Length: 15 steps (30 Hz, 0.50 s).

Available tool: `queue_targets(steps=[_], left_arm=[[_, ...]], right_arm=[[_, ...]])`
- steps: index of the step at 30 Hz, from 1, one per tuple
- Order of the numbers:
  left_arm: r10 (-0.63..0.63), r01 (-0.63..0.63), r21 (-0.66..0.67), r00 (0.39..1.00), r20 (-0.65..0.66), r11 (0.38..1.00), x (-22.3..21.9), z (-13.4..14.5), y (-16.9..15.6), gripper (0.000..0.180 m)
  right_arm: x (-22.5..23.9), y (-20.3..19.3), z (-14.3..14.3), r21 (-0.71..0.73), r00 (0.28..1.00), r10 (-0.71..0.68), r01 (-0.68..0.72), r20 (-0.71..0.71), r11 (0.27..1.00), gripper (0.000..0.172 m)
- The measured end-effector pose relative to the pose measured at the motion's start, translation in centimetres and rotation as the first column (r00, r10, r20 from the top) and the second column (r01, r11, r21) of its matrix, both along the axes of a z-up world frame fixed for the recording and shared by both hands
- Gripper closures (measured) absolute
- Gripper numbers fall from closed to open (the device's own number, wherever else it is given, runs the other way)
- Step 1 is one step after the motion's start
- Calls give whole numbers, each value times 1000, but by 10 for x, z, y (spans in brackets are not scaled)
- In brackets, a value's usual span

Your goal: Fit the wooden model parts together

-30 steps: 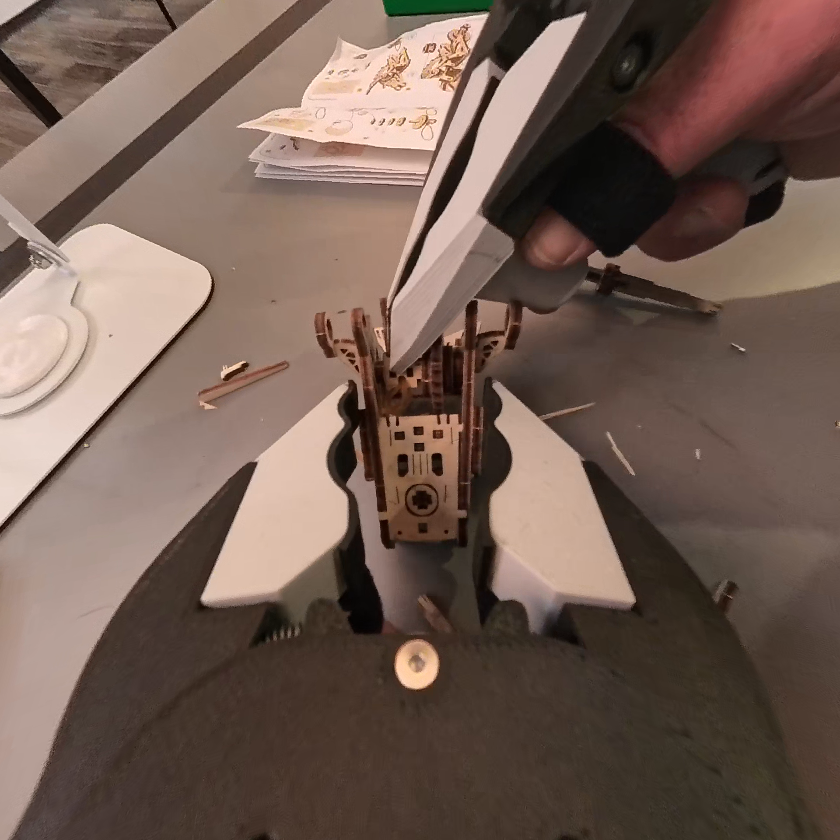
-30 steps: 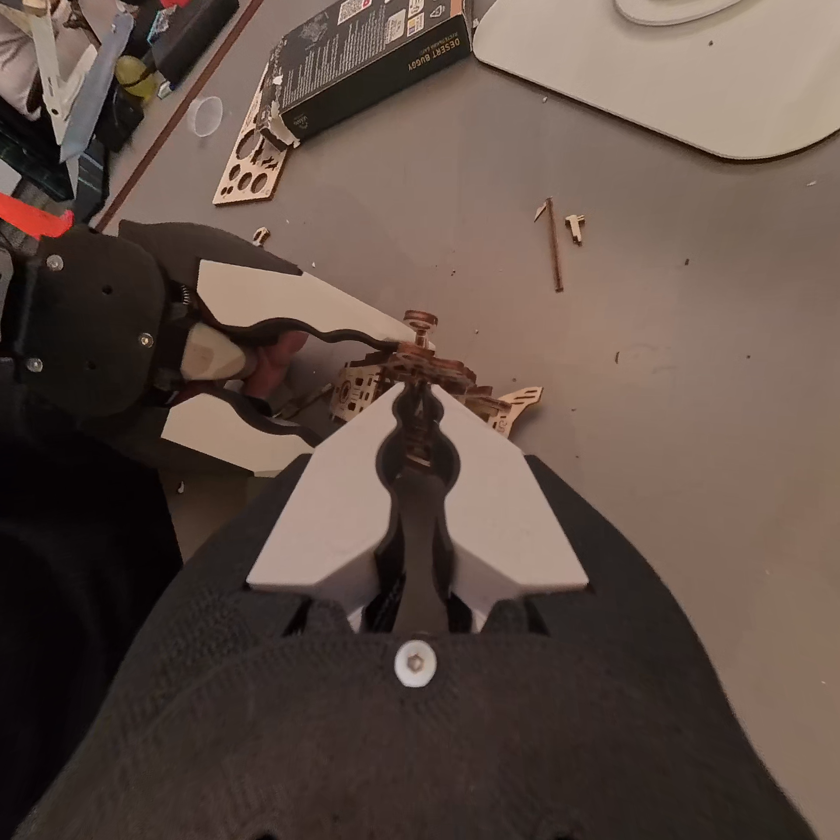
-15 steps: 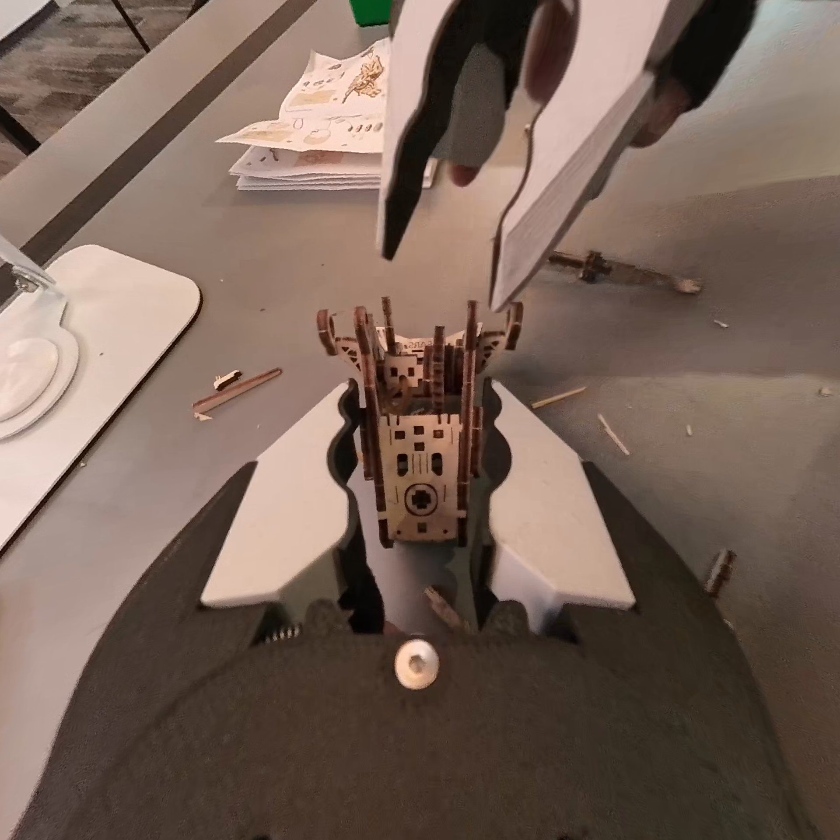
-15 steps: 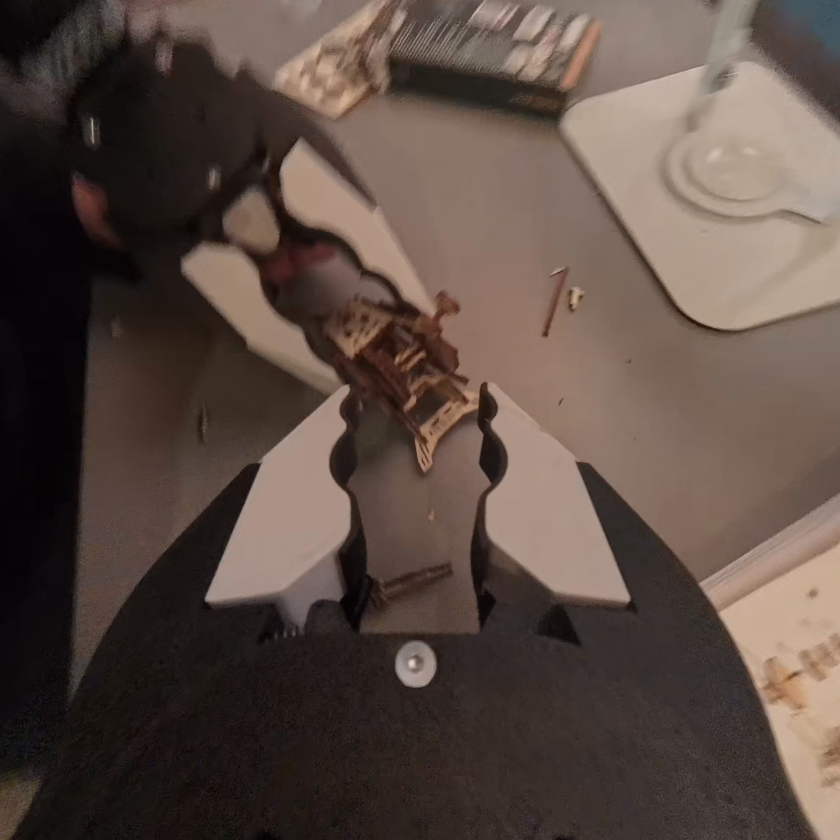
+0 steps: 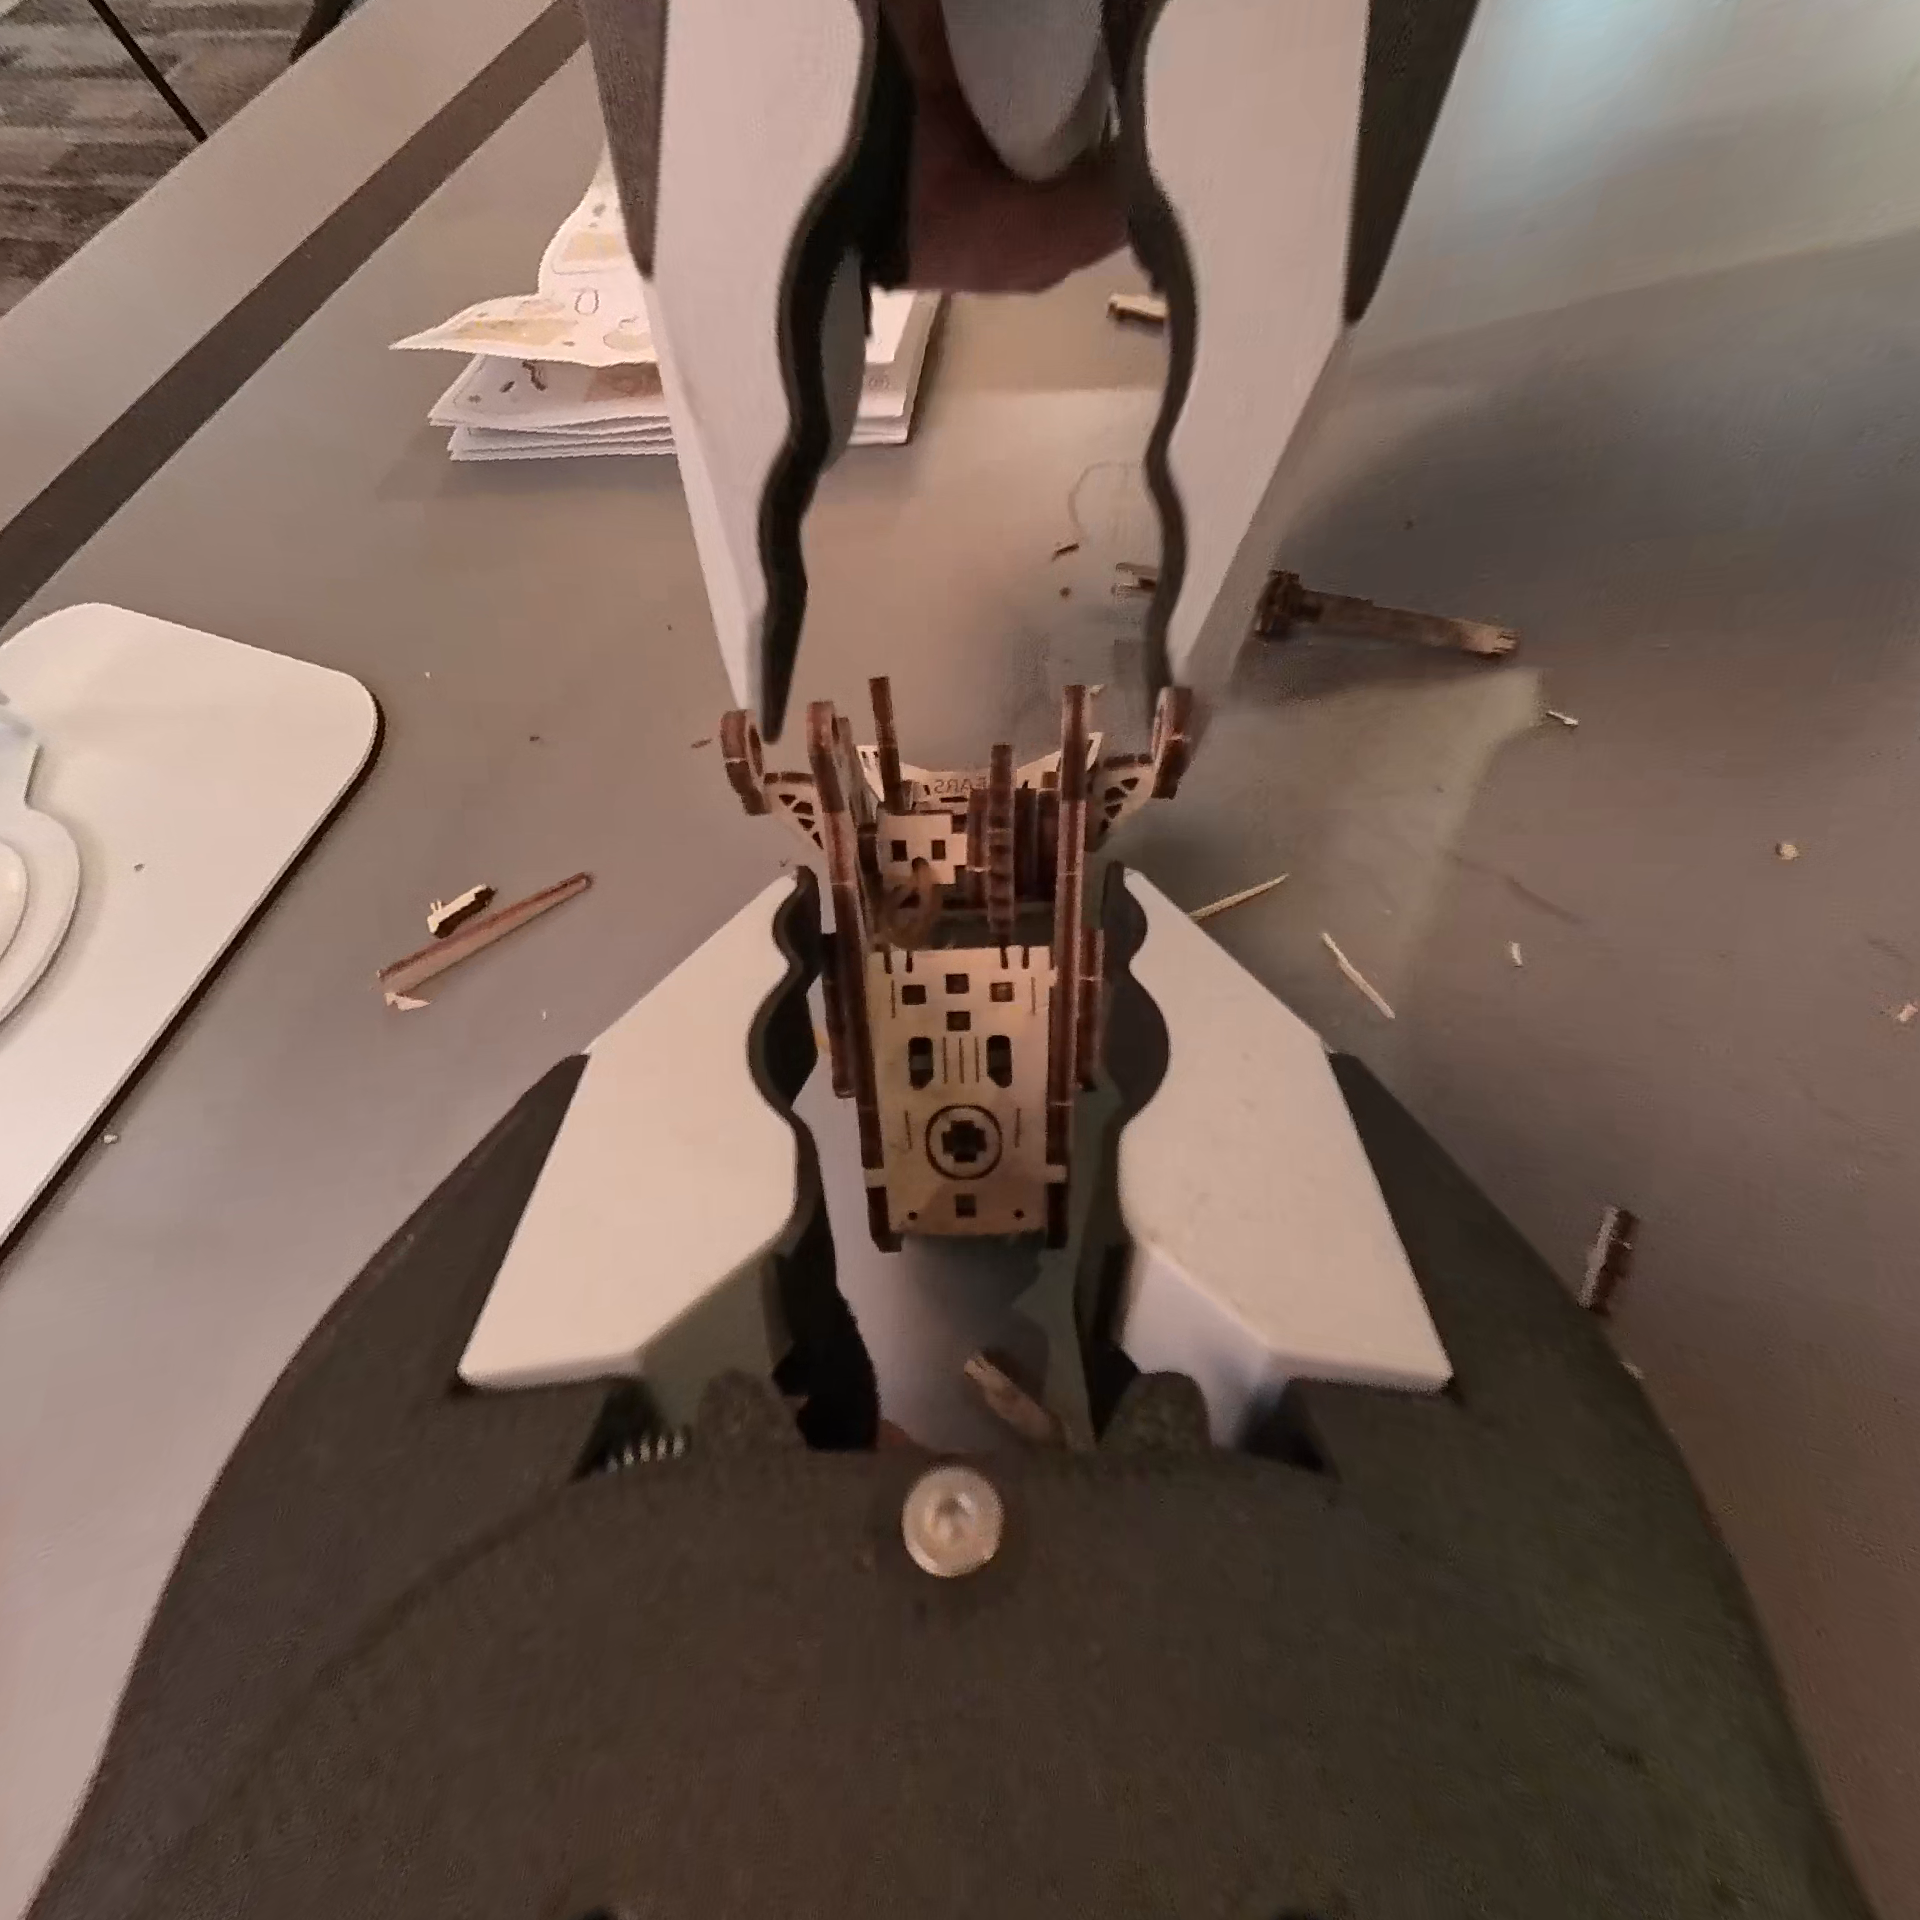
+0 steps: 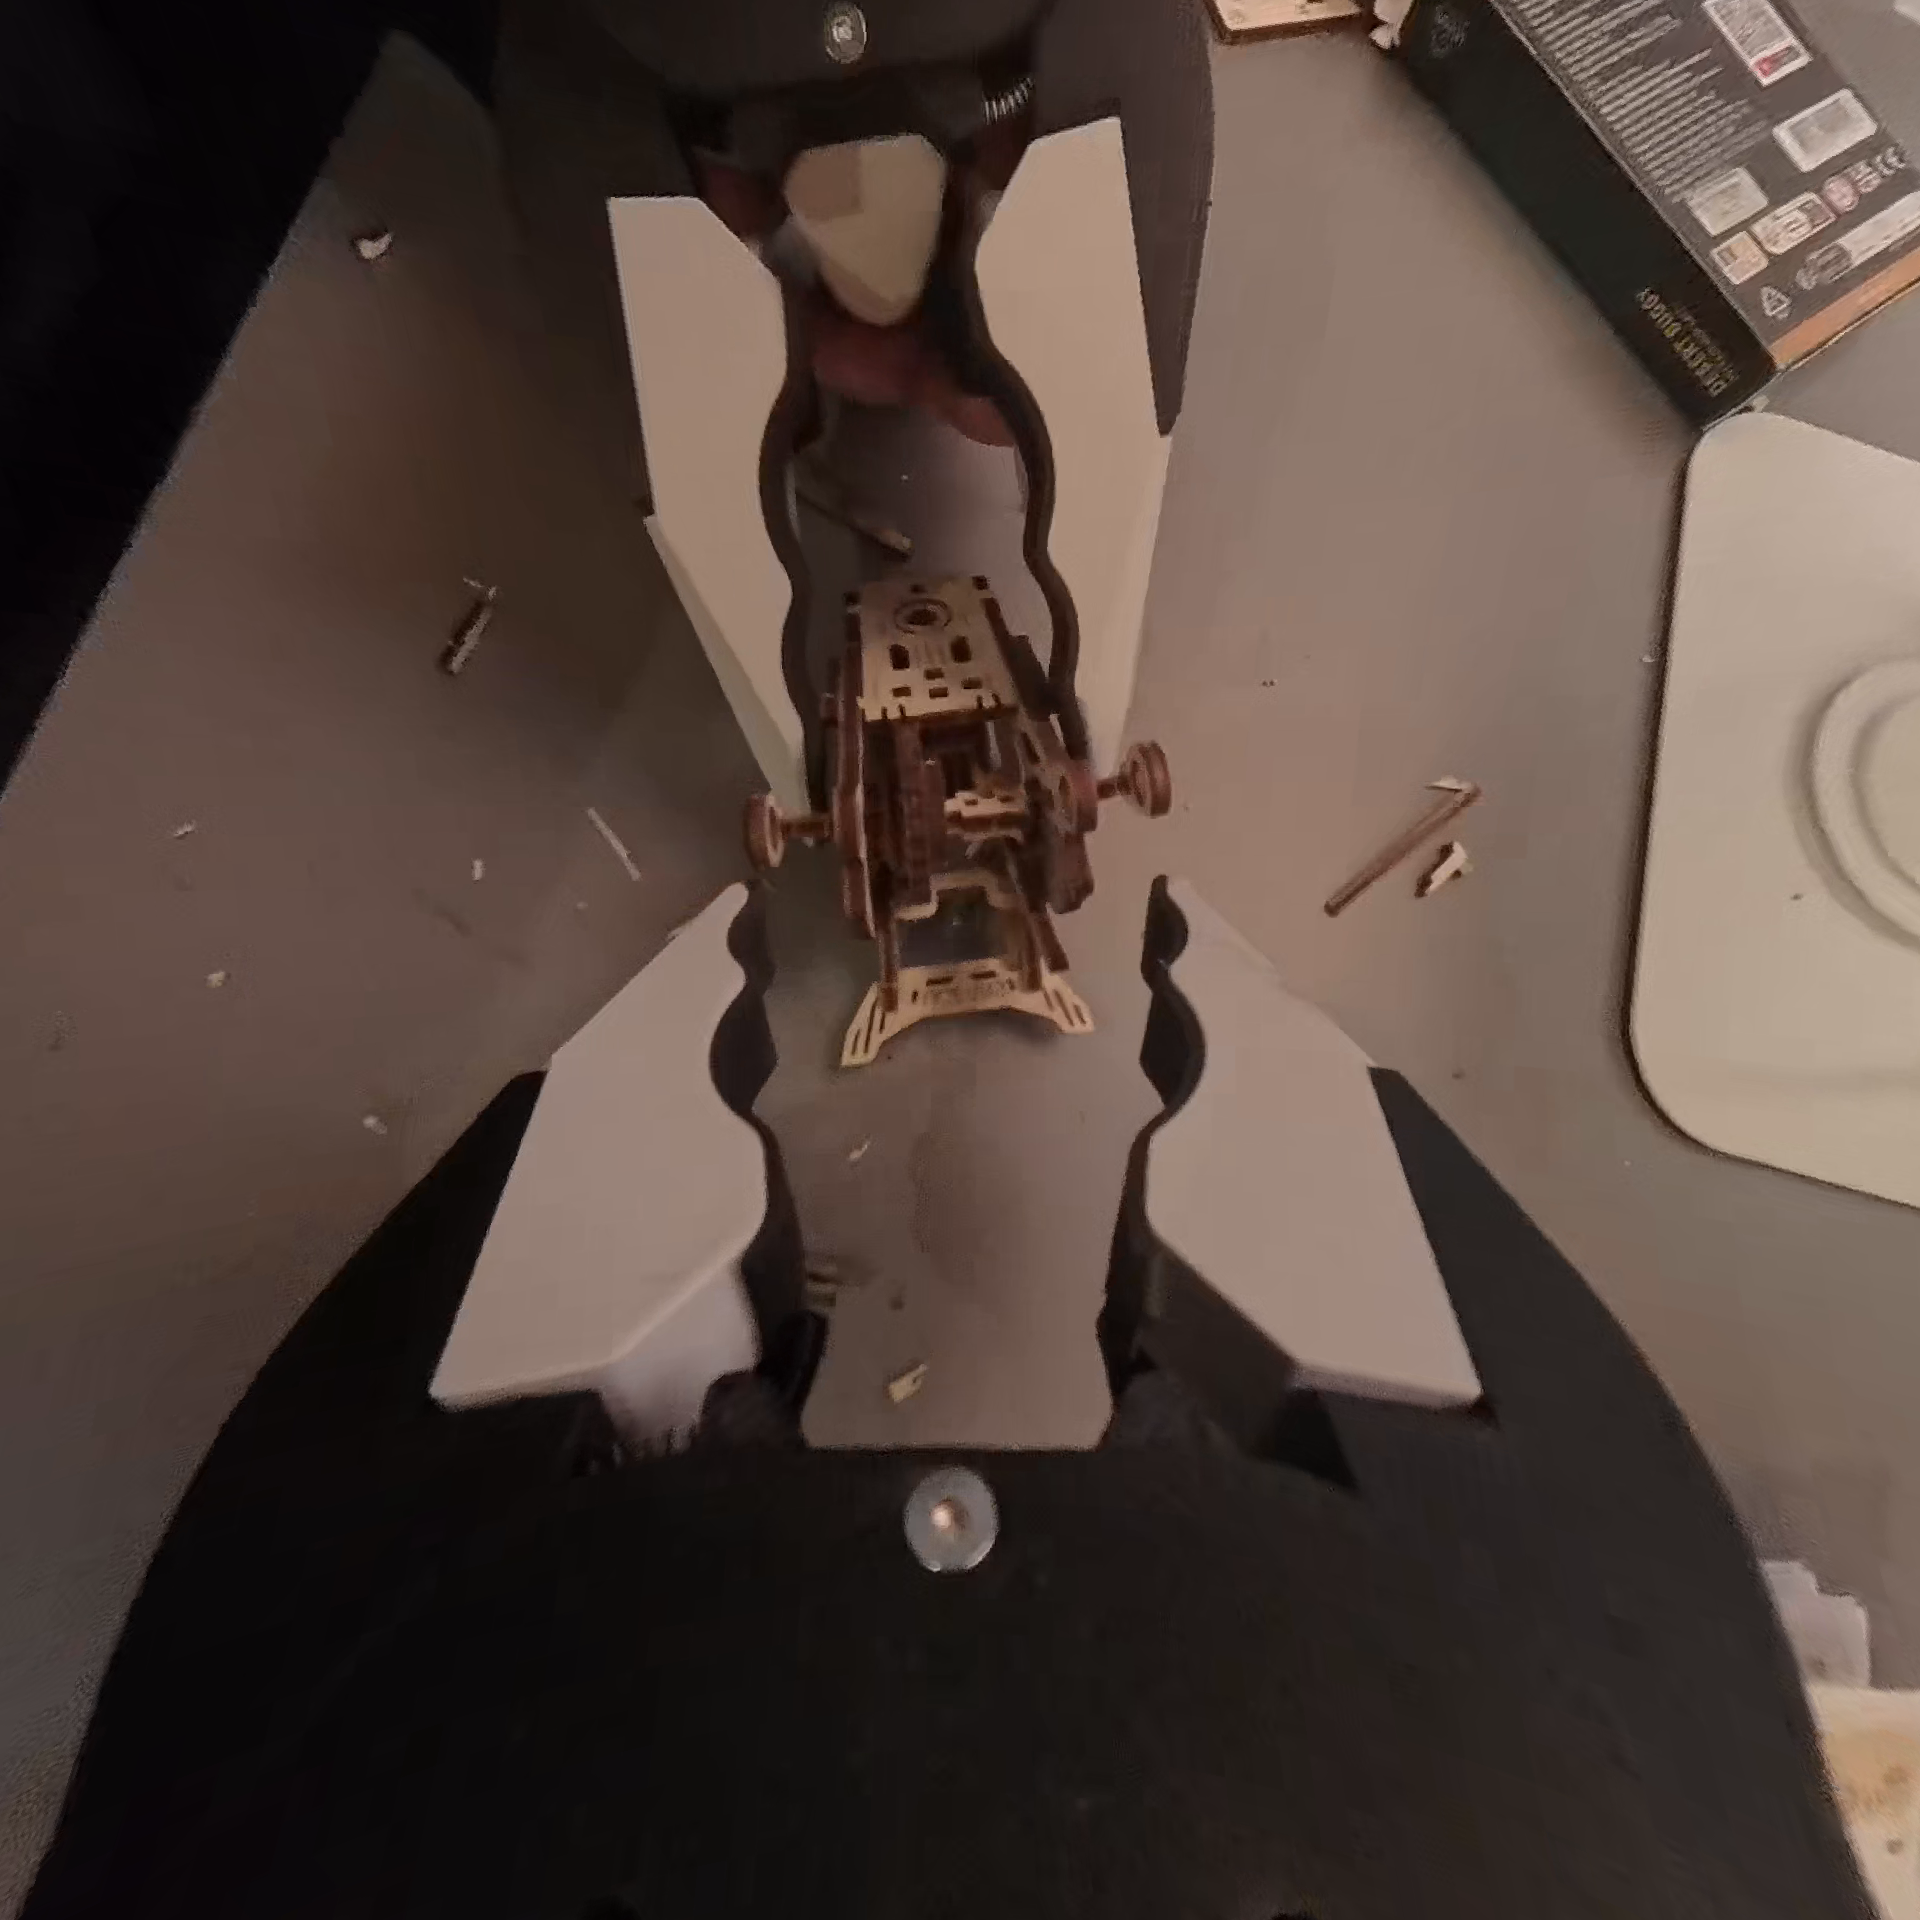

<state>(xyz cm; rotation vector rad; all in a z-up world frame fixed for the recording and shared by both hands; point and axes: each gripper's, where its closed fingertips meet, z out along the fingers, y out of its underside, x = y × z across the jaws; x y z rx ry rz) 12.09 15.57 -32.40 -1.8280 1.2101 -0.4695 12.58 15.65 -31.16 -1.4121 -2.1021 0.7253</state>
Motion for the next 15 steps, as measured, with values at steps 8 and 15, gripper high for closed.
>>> queue_targets(steps=[8, 15], left_arm=[[-25, 25, -21, 1000, 11, 999, 2, 0, -2, 129], [-41, 42, -20, 999, 8, 999, 3, 0, -4, 129]], right_arm=[[-6, -2, -5, -16, 999, 9, -10, -40, 1000, 126], [-5, -3, -5, -21, 999, 15, -16, -40, 1000, 128]])
